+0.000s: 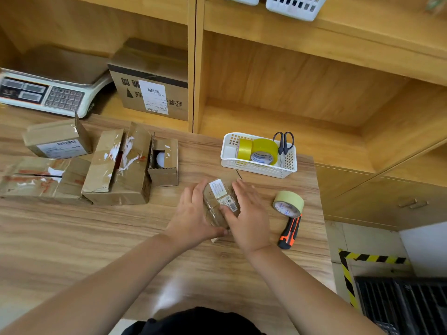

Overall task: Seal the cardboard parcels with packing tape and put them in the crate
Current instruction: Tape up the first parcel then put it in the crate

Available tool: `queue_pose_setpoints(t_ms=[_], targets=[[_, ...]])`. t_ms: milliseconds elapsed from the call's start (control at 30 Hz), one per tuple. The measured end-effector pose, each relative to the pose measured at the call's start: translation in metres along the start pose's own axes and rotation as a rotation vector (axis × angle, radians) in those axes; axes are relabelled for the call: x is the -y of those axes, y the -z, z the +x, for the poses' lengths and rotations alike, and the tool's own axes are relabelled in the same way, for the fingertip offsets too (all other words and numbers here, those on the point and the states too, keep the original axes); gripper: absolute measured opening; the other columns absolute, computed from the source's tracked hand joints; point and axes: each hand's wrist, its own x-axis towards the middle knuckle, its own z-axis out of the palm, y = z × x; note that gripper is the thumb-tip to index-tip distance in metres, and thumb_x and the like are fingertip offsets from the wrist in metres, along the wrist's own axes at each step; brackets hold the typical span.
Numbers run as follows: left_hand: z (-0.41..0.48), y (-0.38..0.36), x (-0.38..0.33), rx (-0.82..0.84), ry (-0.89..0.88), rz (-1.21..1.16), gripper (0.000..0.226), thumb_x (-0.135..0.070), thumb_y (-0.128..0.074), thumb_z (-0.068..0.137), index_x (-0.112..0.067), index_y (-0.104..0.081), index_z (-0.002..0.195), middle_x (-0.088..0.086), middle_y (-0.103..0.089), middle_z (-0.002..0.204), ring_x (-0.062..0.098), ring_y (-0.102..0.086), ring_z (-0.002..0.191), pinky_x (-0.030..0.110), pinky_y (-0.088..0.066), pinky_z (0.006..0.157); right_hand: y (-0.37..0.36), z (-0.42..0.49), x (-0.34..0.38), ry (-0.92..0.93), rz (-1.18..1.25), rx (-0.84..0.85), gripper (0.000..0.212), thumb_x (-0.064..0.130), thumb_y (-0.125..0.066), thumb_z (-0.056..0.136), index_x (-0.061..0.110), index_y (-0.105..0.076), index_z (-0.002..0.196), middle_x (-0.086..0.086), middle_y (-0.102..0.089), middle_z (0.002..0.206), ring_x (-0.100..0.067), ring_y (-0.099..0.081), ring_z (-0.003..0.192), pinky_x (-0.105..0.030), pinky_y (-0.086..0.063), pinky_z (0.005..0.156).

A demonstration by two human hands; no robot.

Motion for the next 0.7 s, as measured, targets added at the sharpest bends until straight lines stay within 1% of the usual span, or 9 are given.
queue_pose_setpoints(t_ms=[133, 200, 267, 333, 400, 467, 533, 600, 700], targets=[[-0.001, 0.002, 0.000, 0.007, 0.008, 0.035, 0.124, -0.048, -0.086, 0.049, -0.020, -0.017, 0.148, 0.000, -0.027, 0.135, 0.016, -0.026, 0.129, 0.030, -0.026, 0.110, -0.003, 0.000, 0.002, -0.067, 0.064, -0.002, 0.058, 0.024, -0.072, 0.075, 0.006, -0.057, 0.128, -0.007, -0.053, 0.138, -0.023, -0.046, 0.129, -0.023, -0.025, 0.111], [0.001, 0.008, -0.001, -0.008, -0.011, 0.044, 0.108, -0.062, -0.071, 0.057, -0.025, -0.024, 0.147, -0.001, -0.032, 0.131, 0.015, -0.028, 0.126, 0.031, -0.026, 0.109, -0.002, 0.000, 0.003, -0.111, 0.124, 0.018, 0.061, 0.021, -0.073, 0.077, 0.005, -0.052, 0.132, -0.008, -0.049, 0.141, -0.023, -0.044, 0.131, -0.016, -0.020, 0.110], [0.006, 0.015, -0.002, -0.072, -0.082, 0.098, 0.086, -0.068, -0.049, 0.066, -0.029, -0.039, 0.142, -0.001, -0.038, 0.128, 0.017, -0.032, 0.121, 0.032, -0.027, 0.107, -0.003, -0.001, 0.002, -0.108, 0.138, 0.008, 0.063, 0.030, -0.067, 0.080, 0.004, -0.049, 0.134, -0.010, -0.048, 0.141, -0.023, -0.042, 0.131, -0.013, -0.018, 0.109], [0.017, 0.020, -0.004, -0.126, -0.144, 0.134, 0.059, -0.053, -0.054, 0.081, -0.028, -0.053, 0.134, -0.001, -0.045, 0.123, 0.017, -0.034, 0.114, 0.035, -0.029, 0.106, -0.003, -0.002, 0.002, -0.113, 0.150, 0.006, 0.068, 0.040, -0.059, 0.081, 0.005, -0.045, 0.137, -0.009, -0.046, 0.143, -0.019, -0.038, 0.133, -0.010, -0.016, 0.110], [0.029, 0.023, -0.011, -0.124, -0.176, 0.154, 0.040, -0.030, -0.059, 0.090, -0.026, -0.058, 0.129, 0.000, -0.049, 0.116, 0.019, -0.034, 0.111, 0.035, -0.030, 0.104, -0.002, -0.003, 0.001, -0.130, 0.180, 0.000, 0.072, 0.039, -0.063, 0.082, 0.005, -0.041, 0.141, -0.001, -0.040, 0.145, -0.013, -0.032, 0.135, -0.007, -0.012, 0.110], [0.040, 0.023, -0.018, -0.074, -0.204, 0.211, 0.037, -0.021, -0.054, 0.093, -0.027, -0.059, 0.129, 0.001, -0.051, 0.113, 0.022, -0.036, 0.110, 0.033, -0.029, 0.101, -0.002, -0.005, 0.000, -0.132, 0.186, -0.002, 0.076, 0.035, -0.069, 0.081, 0.005, -0.037, 0.143, 0.004, -0.034, 0.145, -0.007, -0.025, 0.136, -0.006, -0.009, 0.111], [0.048, 0.023, -0.024, -0.019, -0.235, 0.274, 0.038, -0.018, -0.049, 0.095, -0.028, -0.058, 0.130, 0.000, -0.051, 0.111, 0.023, -0.036, 0.110, 0.035, -0.030, 0.101, -0.004, -0.007, -0.001, -0.133, 0.157, -0.025, 0.081, 0.047, -0.064, 0.081, 0.005, -0.034, 0.144, -0.001, -0.034, 0.148, -0.004, -0.021, 0.136, -0.010, -0.010, 0.111], [0.054, 0.022, -0.029, 0.016, -0.252, 0.317, 0.039, -0.017, -0.047, 0.096, -0.029, -0.057, 0.131, -0.002, -0.050, 0.109, 0.022, -0.035, 0.110, 0.033, -0.030, 0.100, -0.006, -0.009, -0.002, -0.182, 0.126, -0.050, 0.088, 0.059, -0.055, 0.079, 0.006, -0.033, 0.145, -0.007, -0.034, 0.148, -0.007, -0.021, 0.136, -0.018, -0.015, 0.111], [0.060, 0.023, -0.038, 0.031, -0.233, 0.315, 0.034, -0.015, -0.049, 0.093, -0.030, -0.063, 0.121, -0.007, -0.050, 0.103, 0.019, -0.034, 0.108, 0.028, -0.029, 0.096, -0.007, -0.010, -0.002, -0.237, 0.101, -0.058, 0.093, 0.066, -0.050, 0.075, 0.006, -0.034, 0.145, -0.008, -0.037, 0.146, -0.016, -0.025, 0.134, -0.025, -0.017, 0.110]])
